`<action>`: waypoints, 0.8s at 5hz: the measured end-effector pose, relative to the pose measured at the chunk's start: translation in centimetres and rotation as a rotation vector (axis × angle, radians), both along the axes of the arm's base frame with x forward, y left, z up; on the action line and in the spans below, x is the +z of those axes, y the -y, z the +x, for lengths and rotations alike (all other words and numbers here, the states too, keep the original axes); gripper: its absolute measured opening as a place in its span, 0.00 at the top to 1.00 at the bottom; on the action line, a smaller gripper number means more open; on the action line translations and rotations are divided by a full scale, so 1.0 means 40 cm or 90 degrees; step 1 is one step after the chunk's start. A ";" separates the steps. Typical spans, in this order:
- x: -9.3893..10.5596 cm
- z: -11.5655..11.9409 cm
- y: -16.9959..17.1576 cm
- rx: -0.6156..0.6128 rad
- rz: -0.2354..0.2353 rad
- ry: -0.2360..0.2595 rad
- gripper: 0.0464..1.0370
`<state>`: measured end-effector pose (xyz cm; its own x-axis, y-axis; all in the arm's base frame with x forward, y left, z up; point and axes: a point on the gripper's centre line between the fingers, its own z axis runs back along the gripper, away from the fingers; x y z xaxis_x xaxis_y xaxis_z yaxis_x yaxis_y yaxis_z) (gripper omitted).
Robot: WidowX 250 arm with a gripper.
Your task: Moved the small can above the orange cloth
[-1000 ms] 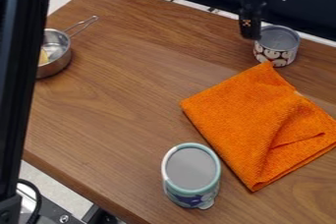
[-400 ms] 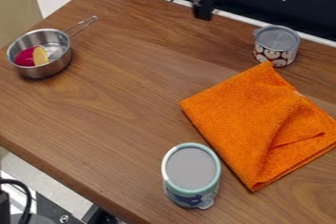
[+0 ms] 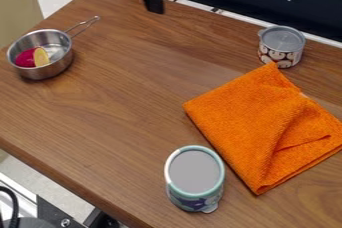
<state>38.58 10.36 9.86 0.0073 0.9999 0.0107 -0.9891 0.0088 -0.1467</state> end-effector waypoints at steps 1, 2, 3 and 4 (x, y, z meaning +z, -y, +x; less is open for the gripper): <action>-0.009 -0.039 -0.044 -0.044 0.010 -0.001 0.04; -0.001 -0.070 -0.067 -0.084 -0.004 0.001 0.04; 0.004 -0.094 -0.084 -0.105 -0.014 -0.007 0.04; 0.019 -0.134 -0.113 -0.100 -0.018 0.007 0.04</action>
